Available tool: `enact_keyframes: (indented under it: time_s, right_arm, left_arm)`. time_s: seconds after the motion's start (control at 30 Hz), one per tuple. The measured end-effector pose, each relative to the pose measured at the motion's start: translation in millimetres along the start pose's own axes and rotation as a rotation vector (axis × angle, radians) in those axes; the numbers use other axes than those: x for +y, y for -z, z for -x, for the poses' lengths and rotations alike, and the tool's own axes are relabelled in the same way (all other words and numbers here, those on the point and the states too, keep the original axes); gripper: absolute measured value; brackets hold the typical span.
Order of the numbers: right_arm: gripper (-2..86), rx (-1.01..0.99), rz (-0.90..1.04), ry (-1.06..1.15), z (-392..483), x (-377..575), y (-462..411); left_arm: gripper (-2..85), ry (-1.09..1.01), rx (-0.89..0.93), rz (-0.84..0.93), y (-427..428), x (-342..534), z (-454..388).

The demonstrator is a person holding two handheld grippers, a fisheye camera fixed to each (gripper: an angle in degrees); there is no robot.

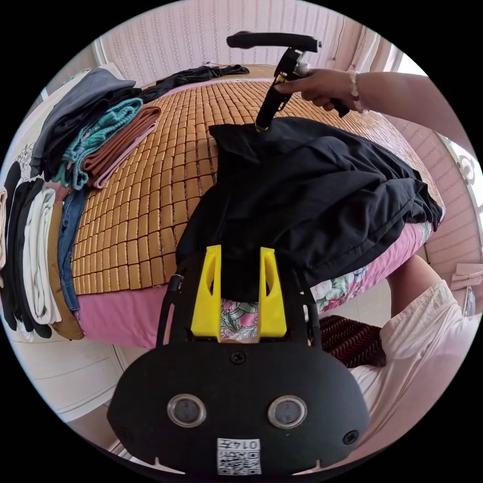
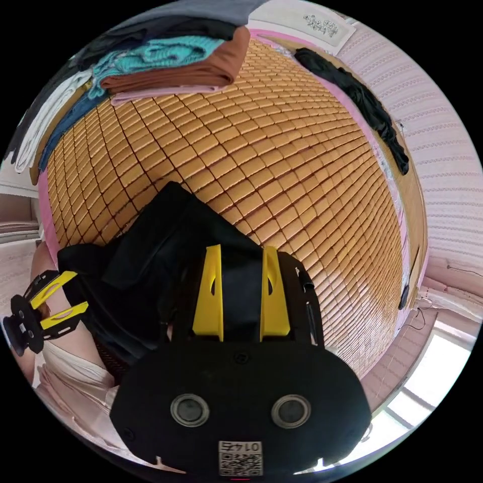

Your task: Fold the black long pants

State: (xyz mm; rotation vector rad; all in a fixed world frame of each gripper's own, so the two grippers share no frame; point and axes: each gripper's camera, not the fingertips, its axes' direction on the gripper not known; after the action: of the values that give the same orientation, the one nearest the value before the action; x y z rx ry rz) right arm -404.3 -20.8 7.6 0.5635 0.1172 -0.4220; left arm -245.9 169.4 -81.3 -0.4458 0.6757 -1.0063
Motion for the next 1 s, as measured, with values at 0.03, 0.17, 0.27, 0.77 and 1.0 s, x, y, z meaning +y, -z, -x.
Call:
enact_keyframes:
  time_s: [0.03,0.17,0.27,0.77,1.0]
  right_arm:
    - [3.7,-0.09,-0.008,0.003,-1.8,1.4,-3.0]
    - [-0.3,-0.085,-0.011,-0.025,-6.5,13.8,1.3]
    - [-0.8,-0.02,-0.029,0.034,-3.8,34.0,9.6]
    - [-1.0,-0.18,-0.741,-0.426,-158.8,269.1,175.8]
    - [-0.9,-0.28,-0.742,-0.126,-127.0,165.4,220.9]
  left_arm:
    - [11.0,0.004,0.01,-0.001,0.7,0.4,3.4]
    - [5.9,-0.029,0.043,0.021,3.6,-3.9,10.3]
    - [2.8,-0.062,0.017,0.032,6.5,-4.7,10.6]
    - [-1.0,-0.075,0.32,-0.453,162.4,2.1,8.3]
    - [-0.6,0.083,0.142,-0.517,201.0,26.5,85.2]
